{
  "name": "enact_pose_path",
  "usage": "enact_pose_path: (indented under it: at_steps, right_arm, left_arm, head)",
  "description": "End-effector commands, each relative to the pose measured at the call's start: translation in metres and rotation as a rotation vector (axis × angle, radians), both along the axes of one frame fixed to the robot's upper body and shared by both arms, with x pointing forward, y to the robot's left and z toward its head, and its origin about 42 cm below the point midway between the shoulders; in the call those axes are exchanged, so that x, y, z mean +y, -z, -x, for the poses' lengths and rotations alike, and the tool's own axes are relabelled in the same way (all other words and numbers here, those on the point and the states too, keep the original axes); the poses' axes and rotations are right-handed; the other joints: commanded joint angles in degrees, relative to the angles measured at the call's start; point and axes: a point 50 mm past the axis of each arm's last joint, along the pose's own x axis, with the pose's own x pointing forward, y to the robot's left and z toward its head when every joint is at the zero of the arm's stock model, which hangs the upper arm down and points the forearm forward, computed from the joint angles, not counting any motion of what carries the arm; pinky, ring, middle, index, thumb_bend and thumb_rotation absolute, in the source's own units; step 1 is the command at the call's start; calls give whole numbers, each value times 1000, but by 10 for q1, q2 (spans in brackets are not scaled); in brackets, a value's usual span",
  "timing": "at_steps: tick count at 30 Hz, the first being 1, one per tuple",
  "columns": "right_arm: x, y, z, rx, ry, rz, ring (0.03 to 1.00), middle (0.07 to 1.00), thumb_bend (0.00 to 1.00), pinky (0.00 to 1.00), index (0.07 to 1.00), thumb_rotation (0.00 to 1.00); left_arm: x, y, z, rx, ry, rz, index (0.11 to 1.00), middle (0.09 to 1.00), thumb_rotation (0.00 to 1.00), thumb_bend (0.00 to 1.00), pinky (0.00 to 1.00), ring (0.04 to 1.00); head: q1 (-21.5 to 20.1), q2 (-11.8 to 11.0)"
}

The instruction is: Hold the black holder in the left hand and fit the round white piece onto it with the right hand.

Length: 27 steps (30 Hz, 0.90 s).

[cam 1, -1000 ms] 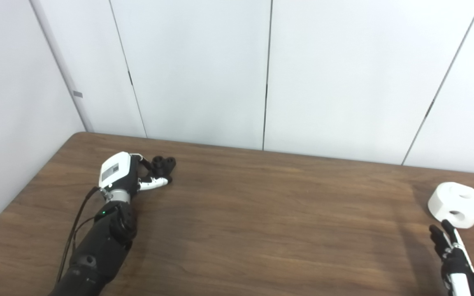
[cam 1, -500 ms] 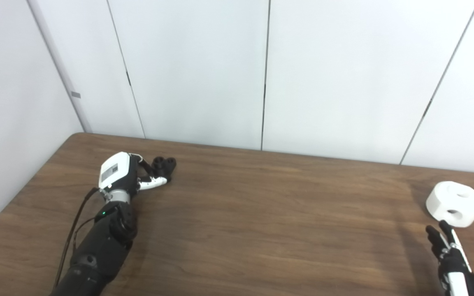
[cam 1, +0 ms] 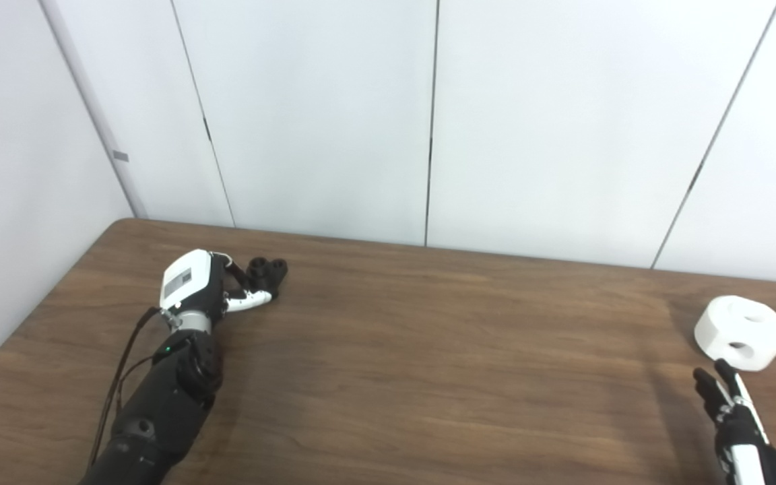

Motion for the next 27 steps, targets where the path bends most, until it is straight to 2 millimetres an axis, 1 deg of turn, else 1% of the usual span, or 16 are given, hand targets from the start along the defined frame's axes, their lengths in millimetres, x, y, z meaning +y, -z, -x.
enact_pose_path:
  at_steps: [1,3,6,9,15,19,21,22,24,25,27]
  right_arm:
    - [7,22,13,59,15,-36,958,932,562,1000,973,997]
    - [7,23,13,55,15,-32,958,936,558,1000,975,999]
    - [6,22,14,60,16,-34,960,937,560,1000,978,1000]
    - [6,21,14,63,11,-44,968,943,557,1000,987,1000]
    - [6,20,14,66,14,-53,968,940,550,1000,988,1000]
    - [7,20,12,58,13,-45,967,935,555,1000,979,1000]
    - [7,20,11,54,14,-36,951,929,580,1000,973,1000]
    - [8,20,11,51,13,-35,948,927,584,1000,972,1000]
    - [9,20,10,46,9,-34,944,929,588,1000,973,1000]
    - [9,18,10,44,6,-34,944,930,585,1000,975,1000]
    - [11,16,10,46,6,-31,951,934,578,1000,975,1000]
  left_arm:
    - [-2,-7,2,4,49,-31,482,778,47,523,909,879]
    - [-6,-6,7,-1,72,-43,482,782,47,523,894,877]
    - [-16,-5,17,-11,106,-69,482,774,49,523,881,876]
    - [-24,-4,27,-18,175,-82,482,779,47,523,872,879]
    - [-38,-2,45,-18,259,-34,482,781,48,523,888,898]
    - [-51,-2,59,-44,334,-7,482,777,49,523,863,884]
    - [-55,-1,65,-49,368,-20,483,782,50,523,840,875]
    - [-58,-1,68,-49,385,-17,483,784,51,523,837,874]
    - [-64,-2,75,-36,410,-5,484,793,52,523,853,881]
    - [-67,-4,79,-27,428,4,484,797,52,523,858,885]
    - [-75,-5,87,-13,464,21,484,802,52,523,865,894]
  head:
    - [1,0]
    - [3,1]
    - [5,3]
    - [4,5]
    - [-2,9]
    - [-12,16]
    - [-16,19]
    - [-22,24]
    - [-25,27]
    - [-31,33]
    - [-37,37]
